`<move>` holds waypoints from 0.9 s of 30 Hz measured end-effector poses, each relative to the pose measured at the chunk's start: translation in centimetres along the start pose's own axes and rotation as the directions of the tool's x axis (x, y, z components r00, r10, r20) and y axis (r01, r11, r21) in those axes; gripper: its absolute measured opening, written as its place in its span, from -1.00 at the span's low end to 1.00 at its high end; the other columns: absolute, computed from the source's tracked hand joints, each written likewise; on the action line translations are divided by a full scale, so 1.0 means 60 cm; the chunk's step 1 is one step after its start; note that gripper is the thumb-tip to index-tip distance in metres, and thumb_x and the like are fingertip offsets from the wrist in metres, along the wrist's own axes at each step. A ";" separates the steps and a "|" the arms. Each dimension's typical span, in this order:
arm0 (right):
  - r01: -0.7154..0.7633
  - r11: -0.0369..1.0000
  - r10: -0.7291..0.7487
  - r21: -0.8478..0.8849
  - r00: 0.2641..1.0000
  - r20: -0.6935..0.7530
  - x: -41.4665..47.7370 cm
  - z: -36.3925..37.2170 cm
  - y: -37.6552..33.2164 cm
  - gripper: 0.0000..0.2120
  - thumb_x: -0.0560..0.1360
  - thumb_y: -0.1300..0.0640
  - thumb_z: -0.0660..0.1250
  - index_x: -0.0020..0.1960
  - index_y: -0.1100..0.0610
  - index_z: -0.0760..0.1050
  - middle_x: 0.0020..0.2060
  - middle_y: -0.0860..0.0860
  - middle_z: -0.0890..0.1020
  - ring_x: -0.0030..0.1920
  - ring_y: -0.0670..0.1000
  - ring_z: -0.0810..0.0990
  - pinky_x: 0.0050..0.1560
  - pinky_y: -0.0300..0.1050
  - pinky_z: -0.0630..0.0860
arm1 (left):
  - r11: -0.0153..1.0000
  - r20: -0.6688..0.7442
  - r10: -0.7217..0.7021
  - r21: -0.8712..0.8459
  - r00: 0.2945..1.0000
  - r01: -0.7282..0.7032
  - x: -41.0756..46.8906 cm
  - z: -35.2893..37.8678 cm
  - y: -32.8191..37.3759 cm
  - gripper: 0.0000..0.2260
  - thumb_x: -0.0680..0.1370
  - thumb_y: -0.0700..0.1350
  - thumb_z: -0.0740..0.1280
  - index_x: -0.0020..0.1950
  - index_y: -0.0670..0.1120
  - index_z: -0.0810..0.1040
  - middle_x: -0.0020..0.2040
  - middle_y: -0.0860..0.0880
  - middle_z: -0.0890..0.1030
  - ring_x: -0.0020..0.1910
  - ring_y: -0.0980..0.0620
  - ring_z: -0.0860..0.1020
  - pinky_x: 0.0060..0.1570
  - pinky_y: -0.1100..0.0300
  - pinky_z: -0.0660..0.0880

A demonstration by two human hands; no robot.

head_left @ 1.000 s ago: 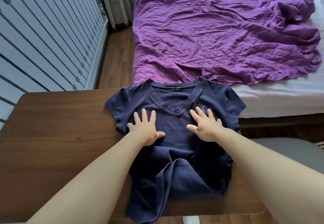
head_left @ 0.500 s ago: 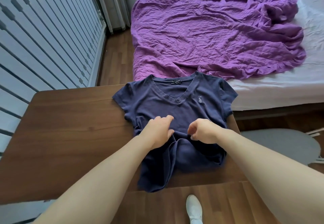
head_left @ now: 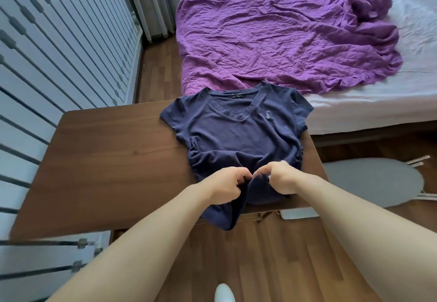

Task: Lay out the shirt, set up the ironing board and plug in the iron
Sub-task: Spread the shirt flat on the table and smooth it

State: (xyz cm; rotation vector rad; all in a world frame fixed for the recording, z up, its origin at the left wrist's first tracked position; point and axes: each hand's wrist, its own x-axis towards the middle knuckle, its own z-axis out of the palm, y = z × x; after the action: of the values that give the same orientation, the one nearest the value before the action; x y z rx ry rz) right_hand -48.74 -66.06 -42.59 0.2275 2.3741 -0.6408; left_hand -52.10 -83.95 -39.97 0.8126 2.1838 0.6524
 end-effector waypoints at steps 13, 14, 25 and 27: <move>0.045 0.913 -0.104 -0.405 0.987 -0.125 -0.036 0.050 0.044 -0.72 0.52 0.18 0.23 0.19 -0.04 0.41 0.18 0.06 0.39 0.21 0.15 0.28 0.07 -0.05 0.29 | 0.937 -0.090 -0.243 0.236 0.966 0.257 0.001 0.063 -0.028 -0.50 0.55 -0.23 0.10 0.48 0.01 0.17 0.43 -0.03 0.27 0.37 -0.12 0.31 0.32 -0.07 0.33; 0.053 0.915 -0.120 -0.401 0.982 -0.145 -0.039 0.052 0.048 -0.74 0.51 0.18 0.24 0.18 -0.01 0.41 0.18 0.06 0.39 0.20 0.15 0.29 0.08 -0.04 0.30 | 0.927 -0.092 -0.252 0.262 0.963 0.267 0.002 0.068 -0.029 -0.49 0.55 -0.23 0.11 0.50 0.00 0.13 0.44 -0.04 0.26 0.38 -0.12 0.28 0.33 -0.07 0.32; -0.310 0.806 0.285 -0.504 0.950 -0.130 -0.095 0.014 0.101 -0.67 0.50 0.20 0.21 0.27 0.10 0.42 0.29 0.12 0.47 0.34 0.18 0.31 0.27 0.02 0.26 | 0.769 -0.101 -0.432 0.477 0.896 0.425 -0.025 0.069 -0.029 -0.43 0.49 -0.34 0.13 0.45 0.00 0.08 0.31 -0.14 0.31 0.27 -0.20 0.30 0.15 -0.07 0.41; -0.343 0.801 0.339 -0.490 0.935 -0.101 -0.103 0.011 0.096 -0.64 0.51 0.22 0.21 0.30 0.10 0.40 0.30 0.11 0.46 0.34 0.19 0.36 0.29 0.00 0.26 | 0.757 -0.096 -0.445 0.492 0.890 0.431 -0.022 0.067 -0.022 -0.45 0.50 -0.34 0.13 0.44 -0.02 0.10 0.30 -0.16 0.33 0.26 -0.20 0.33 0.13 -0.06 0.41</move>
State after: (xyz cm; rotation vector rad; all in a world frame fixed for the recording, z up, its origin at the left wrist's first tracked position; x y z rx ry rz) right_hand -41.81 -61.38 -41.28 0.4126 2.3300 0.1594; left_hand -48.79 -84.99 -42.76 0.5050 2.4318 -0.1820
